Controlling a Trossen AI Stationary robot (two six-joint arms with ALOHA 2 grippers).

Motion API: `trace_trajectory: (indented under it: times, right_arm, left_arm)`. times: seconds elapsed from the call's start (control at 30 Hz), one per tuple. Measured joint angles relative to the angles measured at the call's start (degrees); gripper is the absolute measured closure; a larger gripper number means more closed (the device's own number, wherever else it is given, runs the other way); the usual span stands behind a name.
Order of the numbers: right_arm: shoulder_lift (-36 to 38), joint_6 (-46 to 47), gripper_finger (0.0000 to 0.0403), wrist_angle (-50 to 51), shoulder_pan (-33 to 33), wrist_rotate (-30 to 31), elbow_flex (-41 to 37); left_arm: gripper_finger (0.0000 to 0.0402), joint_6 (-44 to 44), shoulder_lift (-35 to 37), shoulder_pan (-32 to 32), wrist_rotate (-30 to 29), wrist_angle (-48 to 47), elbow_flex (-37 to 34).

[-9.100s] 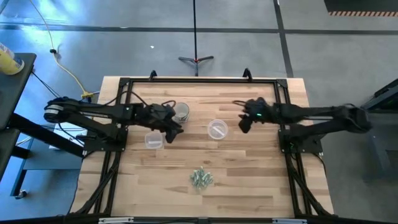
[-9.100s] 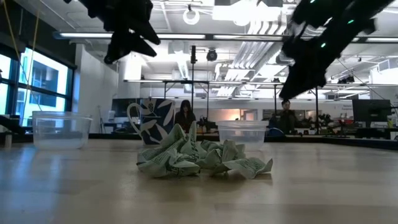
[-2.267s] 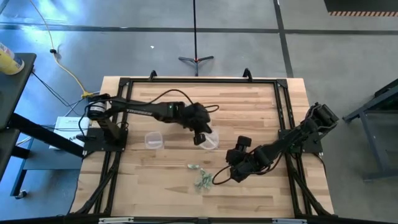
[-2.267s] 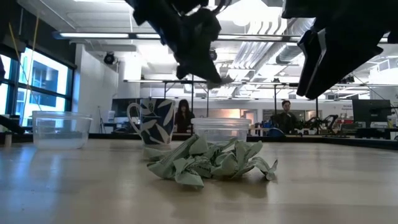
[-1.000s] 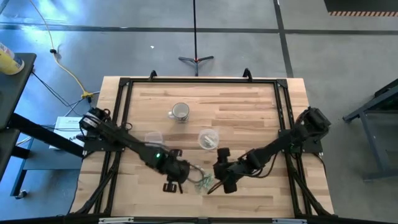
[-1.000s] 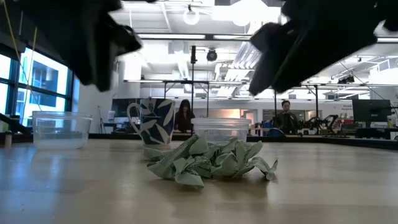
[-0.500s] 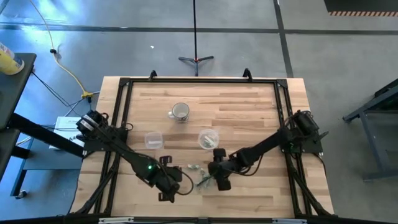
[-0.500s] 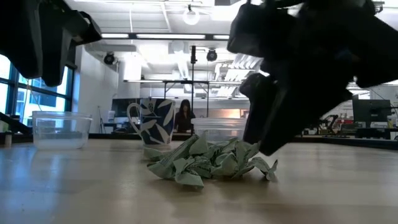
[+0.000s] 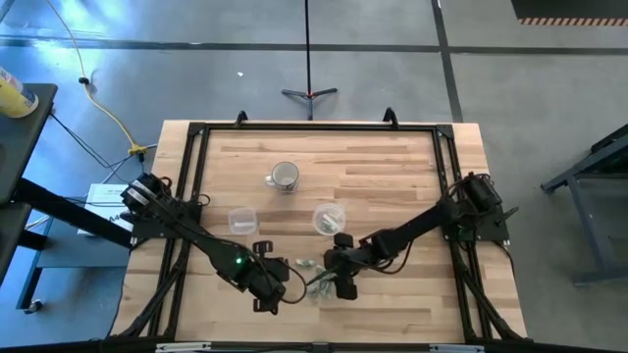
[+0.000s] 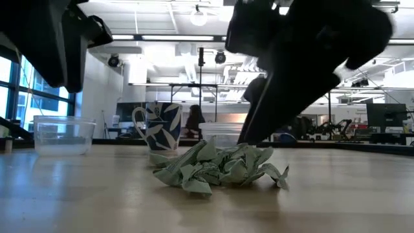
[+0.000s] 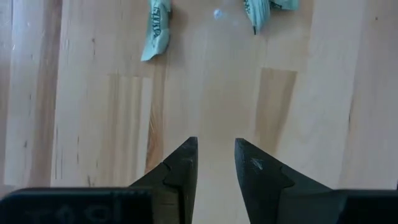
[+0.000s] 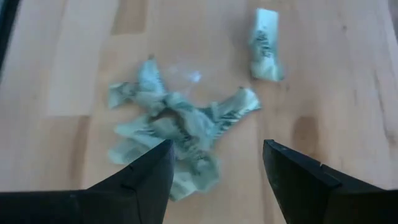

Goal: Pick and place Stevia / Truvia into bins
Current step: Put the white stevia packet into the right transparent container

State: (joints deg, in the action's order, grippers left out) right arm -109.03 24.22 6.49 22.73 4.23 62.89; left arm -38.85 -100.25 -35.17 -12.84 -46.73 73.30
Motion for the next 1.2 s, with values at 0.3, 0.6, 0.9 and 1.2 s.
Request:
trace_trajectory:
  times: [0.3,0.6,0.9,1.2]
  right_arm:
    - [-2.2,0.4,0.0169,-0.2,0.6,-3.3,0.0]
    - [-2.2,0.9,0.0246,0.7,1.6,2.2,0.0]
    - [-2.2,-1.8,0.0263,-0.6,1.1,2.9,0.0]
    - [-2.2,-17.6,0.0220,-2.5,2.0,4.1,0.0]
  left_arm:
    - [0.0261,-0.6,0.0,0.0,-0.2,-1.4,0.0]
    - [0.0261,-0.7,0.0,0.0,-1.4,-1.4,0.0]
    - [0.0261,-0.7,0.0,0.0,-1.4,-1.5,0.0]
    - [0.0261,-0.7,0.0,0.0,-1.4,-1.5,0.0]
